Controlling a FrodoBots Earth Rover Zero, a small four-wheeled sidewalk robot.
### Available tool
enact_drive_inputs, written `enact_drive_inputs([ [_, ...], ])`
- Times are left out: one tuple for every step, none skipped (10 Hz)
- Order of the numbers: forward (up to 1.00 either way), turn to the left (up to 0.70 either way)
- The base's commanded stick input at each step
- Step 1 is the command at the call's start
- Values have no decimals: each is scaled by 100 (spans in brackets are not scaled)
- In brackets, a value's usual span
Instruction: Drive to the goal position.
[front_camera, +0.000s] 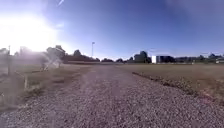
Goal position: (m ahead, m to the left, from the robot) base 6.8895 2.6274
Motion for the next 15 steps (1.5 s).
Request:
enact_drive_inputs([
  [50, 0],
  [50, 0],
  [50, 0],
  [50, 0],
  [50, 0],
  [50, 0],
  [50, 0],
  [50, 0],
  [50, 0],
  [50, 0],
  [50, 0],
  [50, 0],
  [50, 0],
  [50, 0],
  [50, 0],
])
